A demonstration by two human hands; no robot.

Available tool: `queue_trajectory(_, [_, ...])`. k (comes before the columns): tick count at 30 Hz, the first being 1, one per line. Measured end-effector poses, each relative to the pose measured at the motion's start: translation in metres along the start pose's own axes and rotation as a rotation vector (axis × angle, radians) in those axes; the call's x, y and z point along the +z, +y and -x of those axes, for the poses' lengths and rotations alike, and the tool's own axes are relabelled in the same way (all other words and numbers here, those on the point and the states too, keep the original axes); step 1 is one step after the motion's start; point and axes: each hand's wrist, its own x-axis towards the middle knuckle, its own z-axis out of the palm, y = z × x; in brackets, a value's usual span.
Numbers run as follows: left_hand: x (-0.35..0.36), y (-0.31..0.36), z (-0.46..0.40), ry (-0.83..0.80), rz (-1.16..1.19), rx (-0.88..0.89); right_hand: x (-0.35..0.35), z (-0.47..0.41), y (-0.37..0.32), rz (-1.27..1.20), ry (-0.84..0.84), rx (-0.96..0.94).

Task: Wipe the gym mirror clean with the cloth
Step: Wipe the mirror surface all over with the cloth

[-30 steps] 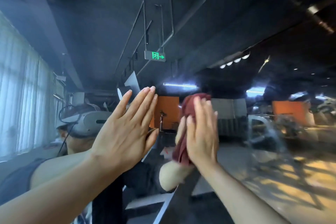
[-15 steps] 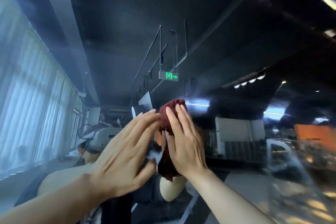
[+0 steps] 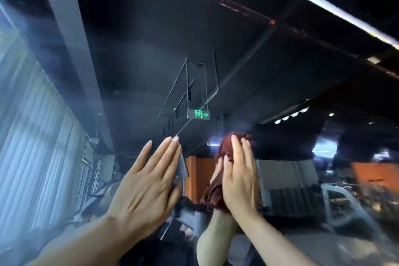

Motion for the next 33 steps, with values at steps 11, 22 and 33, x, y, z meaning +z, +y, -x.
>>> queue_trajectory(11, [0.006, 0.004, -0.001, 0.01, -0.051, -0.004, 0.002, -0.006, -0.019, 0.026, -0.221, -0.403])
queue_trajectory(22, [0.007, 0.006, -0.001, 0.013, -0.069, -0.016, 0.012, -0.032, -0.033, 0.005, -0.08, -0.213])
queue_trajectory(33, [-0.002, -0.001, 0.002, 0.094, 0.176, -0.061, -0.013, -0.053, 0.009, 0.126, -0.017, 0.152])
